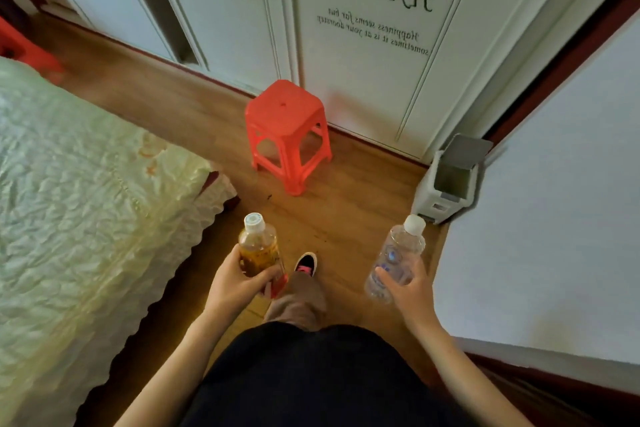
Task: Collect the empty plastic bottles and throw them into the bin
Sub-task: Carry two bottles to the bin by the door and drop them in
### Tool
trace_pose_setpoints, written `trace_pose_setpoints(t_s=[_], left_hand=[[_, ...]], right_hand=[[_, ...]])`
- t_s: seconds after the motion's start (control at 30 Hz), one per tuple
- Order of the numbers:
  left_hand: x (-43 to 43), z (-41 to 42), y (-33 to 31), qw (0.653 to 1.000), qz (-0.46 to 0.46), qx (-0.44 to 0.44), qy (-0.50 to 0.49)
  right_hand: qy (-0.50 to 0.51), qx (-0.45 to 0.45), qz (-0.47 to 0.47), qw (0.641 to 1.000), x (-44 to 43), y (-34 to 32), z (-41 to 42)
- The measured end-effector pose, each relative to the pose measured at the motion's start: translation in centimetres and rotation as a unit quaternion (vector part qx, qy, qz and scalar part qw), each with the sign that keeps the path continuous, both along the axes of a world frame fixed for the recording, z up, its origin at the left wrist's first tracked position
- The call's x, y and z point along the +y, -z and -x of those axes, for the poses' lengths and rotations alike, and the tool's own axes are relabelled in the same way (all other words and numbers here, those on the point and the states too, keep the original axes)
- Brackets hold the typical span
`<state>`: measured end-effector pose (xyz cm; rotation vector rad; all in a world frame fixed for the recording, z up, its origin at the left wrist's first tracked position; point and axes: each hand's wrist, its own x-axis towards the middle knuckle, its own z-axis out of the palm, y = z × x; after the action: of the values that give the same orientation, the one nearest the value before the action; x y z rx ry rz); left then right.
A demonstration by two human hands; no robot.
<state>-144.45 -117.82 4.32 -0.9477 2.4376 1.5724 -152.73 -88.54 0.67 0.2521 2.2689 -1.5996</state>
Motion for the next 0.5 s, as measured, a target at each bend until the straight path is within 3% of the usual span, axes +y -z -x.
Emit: trace_pose_setpoints(t_s=[0.2,0.5], left_hand=[[-2.5,17.5,1.3,0.993,-0.006,0.009,0.115],[0.3,40.3,-1.5,0.949,0.013,0.025,0.315]], right_hand=[[0.108,-0.018,-0.036,0.993,-0.7,2.2,9.4],[0.302,-0.024,-0.063,0.951,0.1,-1.5,22.7]])
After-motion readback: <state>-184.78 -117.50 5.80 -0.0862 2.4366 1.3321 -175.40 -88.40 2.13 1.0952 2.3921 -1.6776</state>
